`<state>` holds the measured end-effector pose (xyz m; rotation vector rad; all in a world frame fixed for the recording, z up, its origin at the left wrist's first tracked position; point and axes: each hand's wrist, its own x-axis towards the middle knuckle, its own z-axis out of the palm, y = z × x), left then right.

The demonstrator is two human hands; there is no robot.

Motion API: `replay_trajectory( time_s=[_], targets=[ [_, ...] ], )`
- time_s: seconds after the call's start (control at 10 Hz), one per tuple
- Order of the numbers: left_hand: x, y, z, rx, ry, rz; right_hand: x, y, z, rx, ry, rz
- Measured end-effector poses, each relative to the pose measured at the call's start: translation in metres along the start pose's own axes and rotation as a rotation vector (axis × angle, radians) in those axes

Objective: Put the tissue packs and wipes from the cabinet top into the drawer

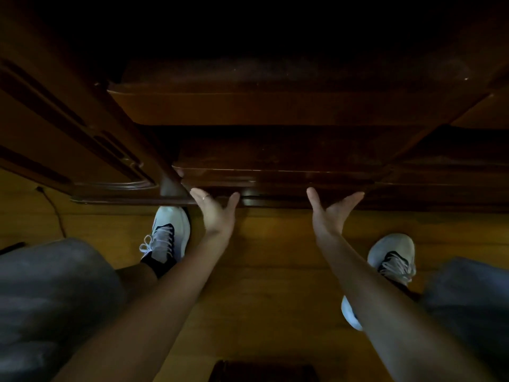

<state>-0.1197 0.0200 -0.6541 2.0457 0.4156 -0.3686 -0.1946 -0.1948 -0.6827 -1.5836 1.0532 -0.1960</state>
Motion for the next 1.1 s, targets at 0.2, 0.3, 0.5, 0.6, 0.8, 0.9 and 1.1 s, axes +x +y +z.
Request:
replay_trajectory(
  time_s=[0.2, 0.3, 0.5, 0.6, 0.8, 0.9, 1.1],
  targets=[
    [0.010, -0.005, 0.038, 0.020, 0.238, 0.119, 0.013, 0.018, 0.018, -0.086, 0.100, -0.161],
    [0.017, -0.011, 0.047, 0.000, 0.300, 0.200, 0.021, 0.022, 0.029, -0.093, 0.127, -0.207],
    [0.025, -0.020, 0.060, -0.053, 0.368, 0.258, 0.034, 0.037, 0.037, -0.084, 0.183, -0.276],
    [0.028, -0.025, 0.063, -0.085, 0.348, 0.262, 0.037, 0.042, 0.037, -0.096, 0.186, -0.293],
    [0.026, -0.008, 0.048, 0.063, 0.273, 0.125, 0.029, 0.029, 0.027, -0.175, 0.144, -0.252],
    [0.027, 0.008, 0.022, 0.095, 0.112, -0.031, 0.017, 0.011, 0.012, -0.333, 0.075, -0.174],
    [0.006, 0.042, -0.069, 0.158, -0.207, -0.067, -0.010, -0.054, -0.044, -0.362, -0.049, -0.051]
  ],
)
